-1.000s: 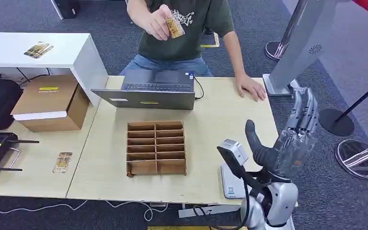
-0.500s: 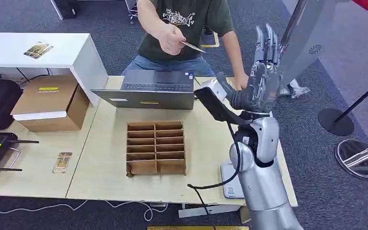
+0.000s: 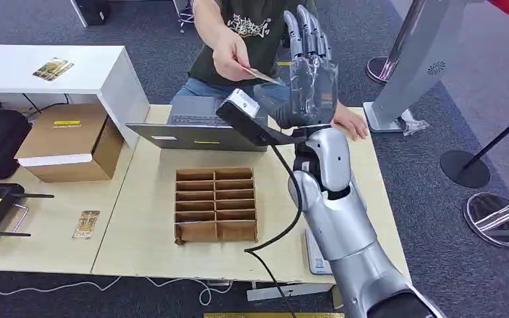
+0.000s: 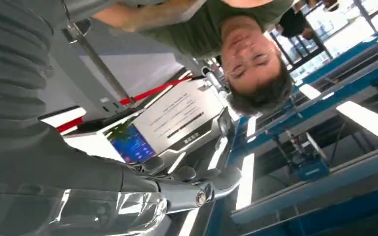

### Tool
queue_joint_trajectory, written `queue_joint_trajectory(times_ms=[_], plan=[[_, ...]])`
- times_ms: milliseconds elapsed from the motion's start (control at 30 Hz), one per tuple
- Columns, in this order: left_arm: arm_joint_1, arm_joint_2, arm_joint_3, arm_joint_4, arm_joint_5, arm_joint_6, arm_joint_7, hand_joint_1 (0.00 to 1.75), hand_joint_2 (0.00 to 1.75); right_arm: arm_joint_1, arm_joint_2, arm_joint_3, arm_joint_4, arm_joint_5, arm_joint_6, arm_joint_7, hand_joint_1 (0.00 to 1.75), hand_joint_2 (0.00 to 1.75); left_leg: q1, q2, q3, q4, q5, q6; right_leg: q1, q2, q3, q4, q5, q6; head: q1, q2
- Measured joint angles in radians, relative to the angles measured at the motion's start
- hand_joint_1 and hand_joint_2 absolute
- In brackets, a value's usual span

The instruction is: Pass the card to the sensor for recognition and then transmit it.

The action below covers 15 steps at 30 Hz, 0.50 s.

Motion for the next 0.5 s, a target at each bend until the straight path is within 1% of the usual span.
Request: queue_joint_trajectory(times_ms=[233,500], plan=[[0.0,0.0,-0.001,0.0,0.017,0.0,-0.002,0.0,0.0,-0.012,0.009,0.034,0.037,-0.006,-0.003,-0.003,0.0,1.75,0.0,0.0,0.0,0.0,0.0,0.0,0.0,0.0,0.0,0.0,0.0,0.0,0.0,0.0],[0.001,0.001,-0.002,0.0,0.032,0.0,-0.002,0.0,0.0,-0.012,0.009,0.039,0.042,-0.012,-0.018,0.0,0.0,1.75,0.0,0.0,0.0,0.0,0.0,0.0,0.0,0.0,0.0,0.0,0.0,0.0,0.0,0.0]])
